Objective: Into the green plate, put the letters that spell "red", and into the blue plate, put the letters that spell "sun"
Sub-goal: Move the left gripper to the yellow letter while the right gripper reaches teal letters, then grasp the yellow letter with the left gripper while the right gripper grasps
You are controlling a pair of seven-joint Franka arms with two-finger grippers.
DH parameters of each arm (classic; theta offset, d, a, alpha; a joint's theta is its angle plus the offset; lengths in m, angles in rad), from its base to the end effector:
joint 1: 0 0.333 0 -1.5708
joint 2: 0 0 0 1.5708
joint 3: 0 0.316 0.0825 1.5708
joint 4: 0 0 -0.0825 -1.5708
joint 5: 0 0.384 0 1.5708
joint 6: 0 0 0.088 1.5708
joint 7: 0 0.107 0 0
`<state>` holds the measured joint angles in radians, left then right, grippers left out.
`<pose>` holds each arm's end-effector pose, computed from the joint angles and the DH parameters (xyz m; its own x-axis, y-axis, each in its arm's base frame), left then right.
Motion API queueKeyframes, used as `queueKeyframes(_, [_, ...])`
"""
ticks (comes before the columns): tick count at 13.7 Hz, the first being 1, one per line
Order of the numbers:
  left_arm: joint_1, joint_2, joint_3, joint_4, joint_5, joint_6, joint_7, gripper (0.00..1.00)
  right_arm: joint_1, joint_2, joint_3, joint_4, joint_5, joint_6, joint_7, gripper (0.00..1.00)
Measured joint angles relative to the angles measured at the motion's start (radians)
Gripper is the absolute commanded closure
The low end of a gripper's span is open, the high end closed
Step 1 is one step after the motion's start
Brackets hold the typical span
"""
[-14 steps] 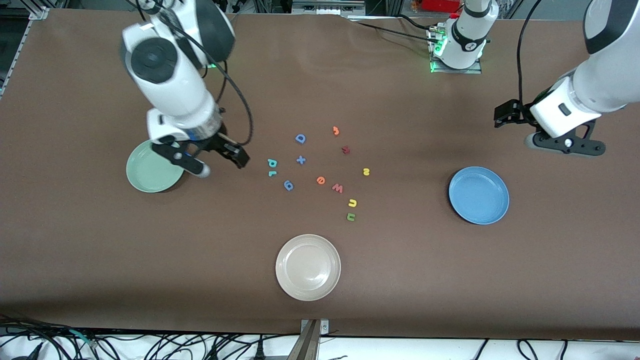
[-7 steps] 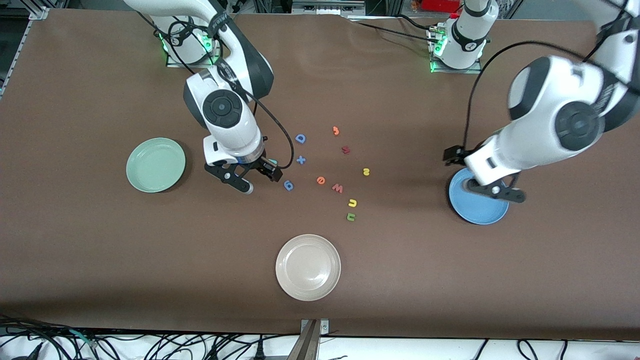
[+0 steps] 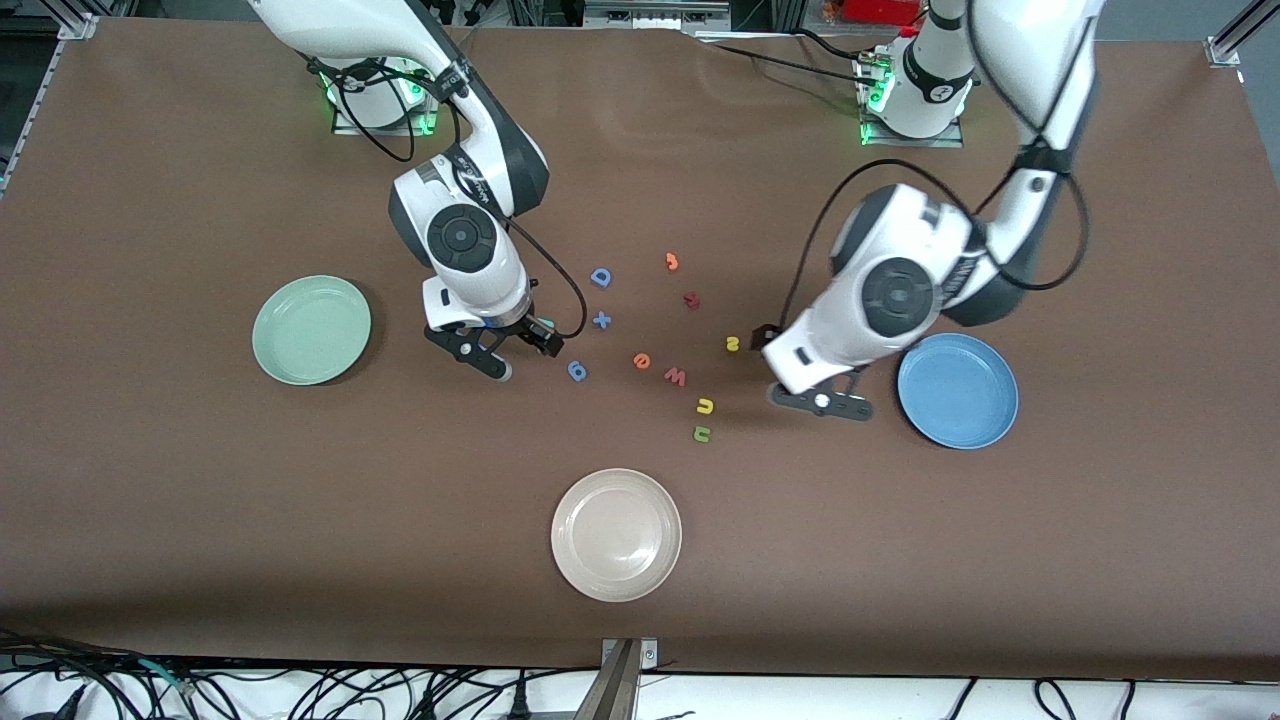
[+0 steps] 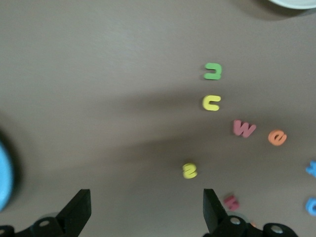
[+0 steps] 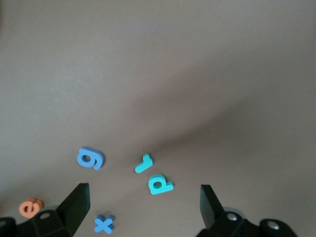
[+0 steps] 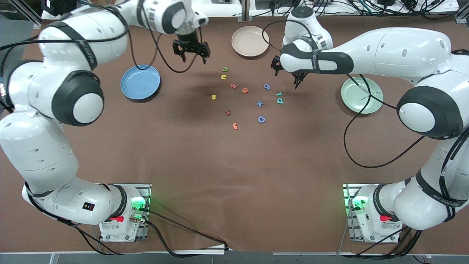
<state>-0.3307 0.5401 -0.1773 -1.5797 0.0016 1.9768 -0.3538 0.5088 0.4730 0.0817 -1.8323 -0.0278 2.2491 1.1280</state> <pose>0.5979 -0.3151 0.3179 0.9779 -0.1371 -0.1576 -0.1329 -0.9904 0.0370 0.5336 0.3527 0.2697 0.8631 -0.5036 -0.0382 -0.5021 -0.8638 0.0420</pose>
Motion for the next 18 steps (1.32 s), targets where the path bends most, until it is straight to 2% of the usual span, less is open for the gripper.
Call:
queueKeyframes(4, [-0.044, 0.069, 0.002, -0.032, 0.059, 0.094, -0.132, 0.00, 0.002, 0.007, 0.027, -0.079, 0.017, 0.110, 0.049, 0.03])
queueKeyframes(8, [-0.046, 0.100, 0.001, -0.136, 0.059, 0.275, -0.213, 0.01, 0.003, 0.015, 0.031, -0.123, 0.021, 0.120, 0.072, 0.06])
queueKeyframes(12, [-0.050, 0.113, -0.036, -0.246, 0.059, 0.435, -0.310, 0.02, 0.010, 0.051, 0.036, -0.141, 0.022, 0.163, 0.114, 0.06])
queueKeyframes(13, [-0.051, 0.113, -0.043, -0.257, 0.059, 0.440, -0.324, 0.02, 0.012, 0.062, 0.036, -0.141, 0.022, 0.183, 0.124, 0.09])
queueKeyframes(15, [-0.052, 0.113, -0.054, -0.267, 0.059, 0.440, -0.345, 0.05, 0.017, 0.075, 0.036, -0.141, 0.022, 0.203, 0.132, 0.33])
queueKeyframes(17, [-0.060, 0.113, -0.060, -0.288, 0.059, 0.440, -0.350, 0.12, 0.018, 0.076, 0.036, -0.141, 0.022, 0.205, 0.136, 0.44])
queueKeyframes(18, [-0.066, 0.113, -0.060, -0.296, 0.059, 0.440, -0.352, 0.21, 0.018, 0.076, 0.036, -0.141, 0.022, 0.204, 0.142, 0.45])
